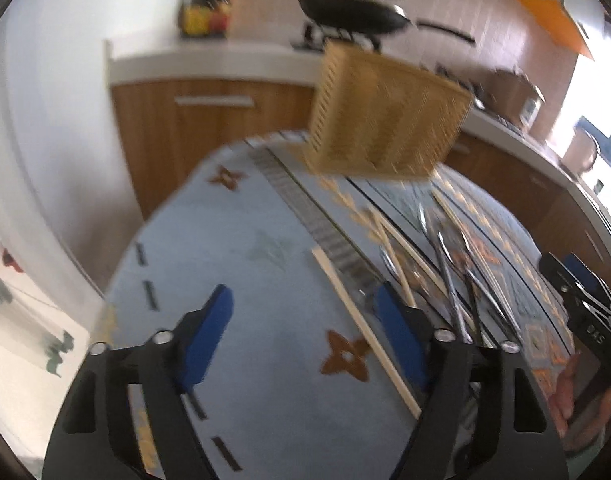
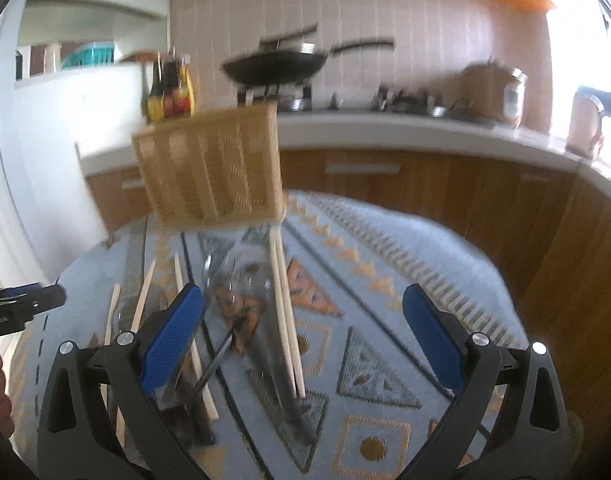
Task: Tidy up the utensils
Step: 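Lower the right tool onto a clear plastic spoon and close its fingers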
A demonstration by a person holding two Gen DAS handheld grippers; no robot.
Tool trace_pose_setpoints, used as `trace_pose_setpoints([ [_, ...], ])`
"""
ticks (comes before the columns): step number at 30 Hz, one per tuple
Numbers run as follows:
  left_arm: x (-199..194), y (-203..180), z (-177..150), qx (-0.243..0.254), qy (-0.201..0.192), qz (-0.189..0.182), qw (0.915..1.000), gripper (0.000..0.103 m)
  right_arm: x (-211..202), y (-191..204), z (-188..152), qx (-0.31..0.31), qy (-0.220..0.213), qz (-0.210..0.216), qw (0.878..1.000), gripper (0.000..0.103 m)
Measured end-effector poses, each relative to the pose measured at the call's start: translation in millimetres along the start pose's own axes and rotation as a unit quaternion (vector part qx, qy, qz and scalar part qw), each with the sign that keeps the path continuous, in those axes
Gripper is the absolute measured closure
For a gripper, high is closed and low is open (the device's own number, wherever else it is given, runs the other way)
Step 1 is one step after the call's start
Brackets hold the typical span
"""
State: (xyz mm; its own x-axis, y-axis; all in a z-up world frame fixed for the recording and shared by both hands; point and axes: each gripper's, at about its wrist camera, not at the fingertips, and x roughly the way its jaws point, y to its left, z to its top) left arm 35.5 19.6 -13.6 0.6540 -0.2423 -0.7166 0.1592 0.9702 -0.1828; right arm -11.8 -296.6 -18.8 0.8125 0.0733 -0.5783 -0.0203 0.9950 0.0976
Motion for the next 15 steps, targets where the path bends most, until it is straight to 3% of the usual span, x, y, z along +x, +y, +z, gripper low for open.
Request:
trace_pose_setpoints([
  [3, 26.5, -5.0, 0.0, -0.003, 0.081, -0.031, 0.9962, 0.053, 2.5, -0.7, 9.5, -0.02, 0.039, 0.019, 0.999, 0.014],
  [6, 42.3, -11.5, -5.8, 0.003, 0.116, -0.037, 0.9926, 0.065, 11.3, -1.2, 18.6, -0.041, 0.085, 0.035, 0.995, 0.03],
  [8, 46.0, -20.7, -7.0, 0.03, 0.115, -0.002, 0.9929, 0.066, 19.7, -3.1, 24.5, -0.045, 0.113, 0.053, 0.991, 0.039],
  [11, 49.4, -32.3, -9.7, 0.061, 0.12, 0.034, 0.9903, 0.069, 34.8, -1.8, 33.6, -0.053, 0.157, 0.077, 0.983, 0.043],
  [13, 46.3, -36.6, -7.8, 0.072, 0.124, 0.045, 0.9887, 0.069, 44.5, 3.0, 37.2, -0.067, 0.183, 0.09, 0.977, 0.047],
  [15, 46.1, -36.3, -5.8, 0.067, 0.129, 0.042, 0.9885, 0.069, 54.2, 11.8, 37.9, -0.085, 0.213, 0.115, 0.966, 0.061],
])
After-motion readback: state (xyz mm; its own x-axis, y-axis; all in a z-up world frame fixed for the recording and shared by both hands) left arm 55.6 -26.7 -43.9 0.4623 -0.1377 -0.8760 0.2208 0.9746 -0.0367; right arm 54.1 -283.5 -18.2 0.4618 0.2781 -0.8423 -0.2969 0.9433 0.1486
